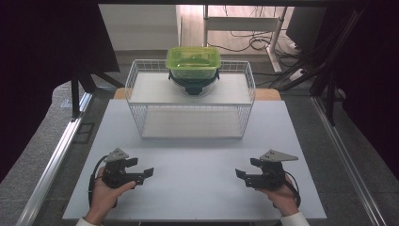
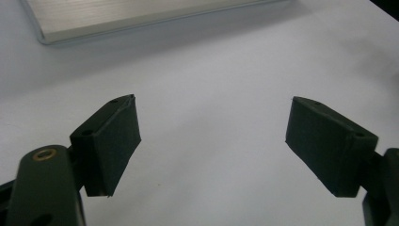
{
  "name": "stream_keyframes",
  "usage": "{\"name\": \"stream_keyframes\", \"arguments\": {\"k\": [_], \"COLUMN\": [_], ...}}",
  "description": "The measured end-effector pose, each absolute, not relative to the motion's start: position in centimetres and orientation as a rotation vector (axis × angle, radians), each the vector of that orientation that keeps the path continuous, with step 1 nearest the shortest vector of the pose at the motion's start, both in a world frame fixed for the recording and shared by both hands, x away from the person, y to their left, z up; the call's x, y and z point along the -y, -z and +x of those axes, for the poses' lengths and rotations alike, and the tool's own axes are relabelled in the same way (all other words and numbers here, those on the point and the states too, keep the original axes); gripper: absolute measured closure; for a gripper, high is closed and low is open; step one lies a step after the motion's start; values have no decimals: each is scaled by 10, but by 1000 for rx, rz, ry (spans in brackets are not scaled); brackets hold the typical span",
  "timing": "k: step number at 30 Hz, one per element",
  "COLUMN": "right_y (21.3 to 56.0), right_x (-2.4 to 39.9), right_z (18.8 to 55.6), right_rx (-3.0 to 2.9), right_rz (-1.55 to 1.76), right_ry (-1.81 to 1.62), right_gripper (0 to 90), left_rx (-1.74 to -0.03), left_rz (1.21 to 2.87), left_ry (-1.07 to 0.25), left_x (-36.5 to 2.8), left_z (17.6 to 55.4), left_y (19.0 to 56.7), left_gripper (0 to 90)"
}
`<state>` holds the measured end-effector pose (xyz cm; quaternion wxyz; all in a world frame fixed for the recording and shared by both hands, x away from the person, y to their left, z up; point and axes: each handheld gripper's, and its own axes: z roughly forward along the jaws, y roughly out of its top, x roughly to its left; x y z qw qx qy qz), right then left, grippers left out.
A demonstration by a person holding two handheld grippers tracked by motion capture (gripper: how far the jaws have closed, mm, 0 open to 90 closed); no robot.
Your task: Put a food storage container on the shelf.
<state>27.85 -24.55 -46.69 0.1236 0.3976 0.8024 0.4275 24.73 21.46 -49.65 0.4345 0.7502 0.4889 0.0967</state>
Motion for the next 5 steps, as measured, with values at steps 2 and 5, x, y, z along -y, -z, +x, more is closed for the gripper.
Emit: {"name": "stream_keyframes", "arguments": {"k": [2,5], "right_y": [466,467], "right_x": [246,247], "right_z": [279,278], "right_rx": [-2336,-2345], "right_rz": [1154,1140], "right_ry": [-1255,-1242], "right_gripper": [223,210], "left_rx": [-1223,-1238], "left_rz": [1869,1859], "left_ry": [-243,-249], "left_x": [-213,-214], "left_z": [248,250], "left_y": [496,497], "left_gripper": [173,174]}}
